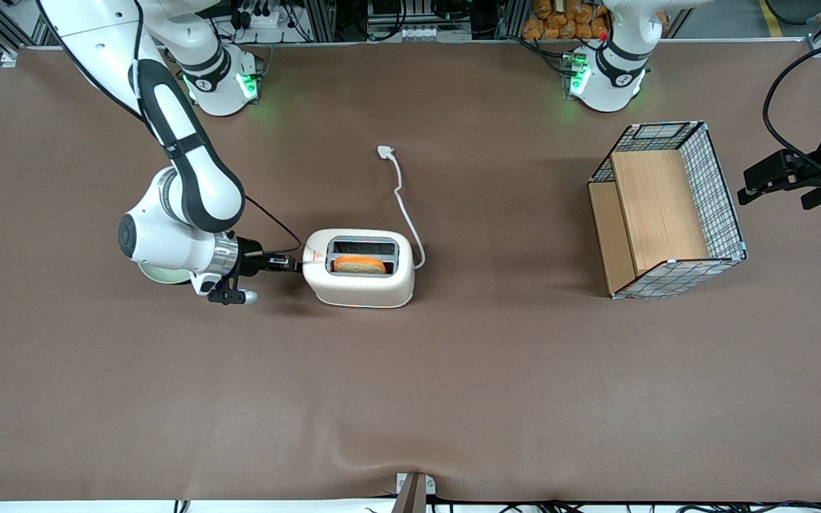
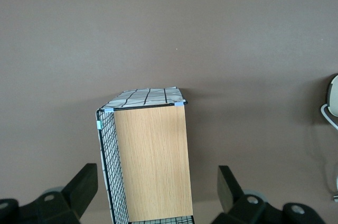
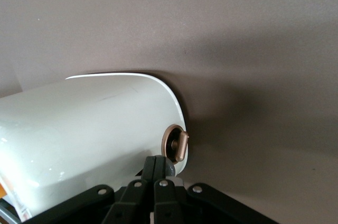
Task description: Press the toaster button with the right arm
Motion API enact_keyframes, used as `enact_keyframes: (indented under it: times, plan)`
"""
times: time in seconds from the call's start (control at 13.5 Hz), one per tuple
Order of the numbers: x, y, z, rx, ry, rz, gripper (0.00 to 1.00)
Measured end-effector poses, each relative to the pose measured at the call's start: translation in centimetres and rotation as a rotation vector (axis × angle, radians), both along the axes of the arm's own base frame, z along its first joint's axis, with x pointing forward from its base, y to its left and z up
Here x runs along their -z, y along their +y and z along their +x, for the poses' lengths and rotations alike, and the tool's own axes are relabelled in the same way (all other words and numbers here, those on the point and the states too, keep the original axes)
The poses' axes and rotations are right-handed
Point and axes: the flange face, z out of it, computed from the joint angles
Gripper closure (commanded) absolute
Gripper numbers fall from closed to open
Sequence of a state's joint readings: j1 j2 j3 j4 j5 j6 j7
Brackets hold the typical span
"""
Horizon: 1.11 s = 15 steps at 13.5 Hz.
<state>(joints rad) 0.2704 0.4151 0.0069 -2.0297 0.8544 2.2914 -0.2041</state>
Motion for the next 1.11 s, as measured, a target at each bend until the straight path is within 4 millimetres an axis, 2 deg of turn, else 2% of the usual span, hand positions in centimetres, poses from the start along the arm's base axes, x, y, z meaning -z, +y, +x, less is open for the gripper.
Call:
enact_keyframes:
  times: [1.11]
  plan:
    - [-0.52, 0.16, 0.37, -0.018, 0.030, 0.030, 1.00]
